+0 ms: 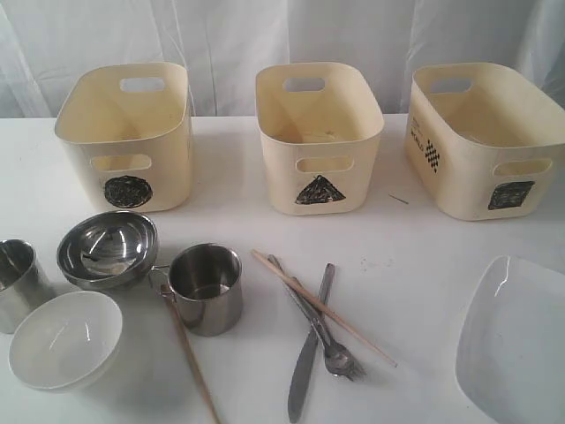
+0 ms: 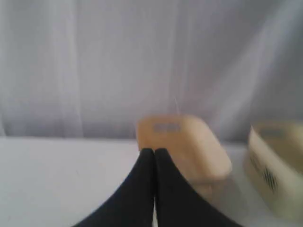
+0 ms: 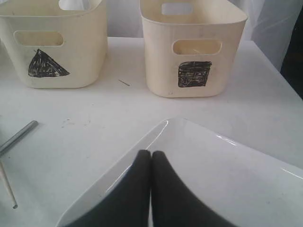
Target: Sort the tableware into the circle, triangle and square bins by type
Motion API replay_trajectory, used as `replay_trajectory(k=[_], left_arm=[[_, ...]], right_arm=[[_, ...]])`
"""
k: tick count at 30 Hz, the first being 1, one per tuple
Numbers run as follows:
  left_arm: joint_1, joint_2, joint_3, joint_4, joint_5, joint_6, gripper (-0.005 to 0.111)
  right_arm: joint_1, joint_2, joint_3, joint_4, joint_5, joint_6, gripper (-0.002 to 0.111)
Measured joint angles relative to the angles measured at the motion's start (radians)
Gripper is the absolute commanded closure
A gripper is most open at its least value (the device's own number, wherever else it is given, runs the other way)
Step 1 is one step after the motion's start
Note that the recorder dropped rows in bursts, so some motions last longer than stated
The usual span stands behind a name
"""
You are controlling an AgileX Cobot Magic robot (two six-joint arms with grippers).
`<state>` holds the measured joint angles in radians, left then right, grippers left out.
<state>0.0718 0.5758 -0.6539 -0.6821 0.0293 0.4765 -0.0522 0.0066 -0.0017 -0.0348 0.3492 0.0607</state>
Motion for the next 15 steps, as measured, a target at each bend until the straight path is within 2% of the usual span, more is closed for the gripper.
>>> replay_trajectory(k=[4, 9, 12, 15], left_arm=[[0.000, 0.266, -0.130, 0.128, 0.362, 0.052, 0.107], [0.000, 0.510, -0.165, 0.410, 0.675, -0.143, 0.107], [0.000, 0.588, -0.165, 0.474, 0.792, -0.208, 0.107], [0.000, 0.605, -0.165, 0.478, 0.818, -0.215, 0.106]], right_arm=[[0.000, 0.000, 0.000, 0.000, 0.000, 0.000, 0.108], [0.000, 0.000, 0.000, 0.000, 0.000, 0.000, 0.108], [0.000, 0.000, 0.000, 0.000, 0.000, 0.000, 0.108], [0.000, 0.000, 0.000, 0.000, 0.000, 0.000, 0.108]])
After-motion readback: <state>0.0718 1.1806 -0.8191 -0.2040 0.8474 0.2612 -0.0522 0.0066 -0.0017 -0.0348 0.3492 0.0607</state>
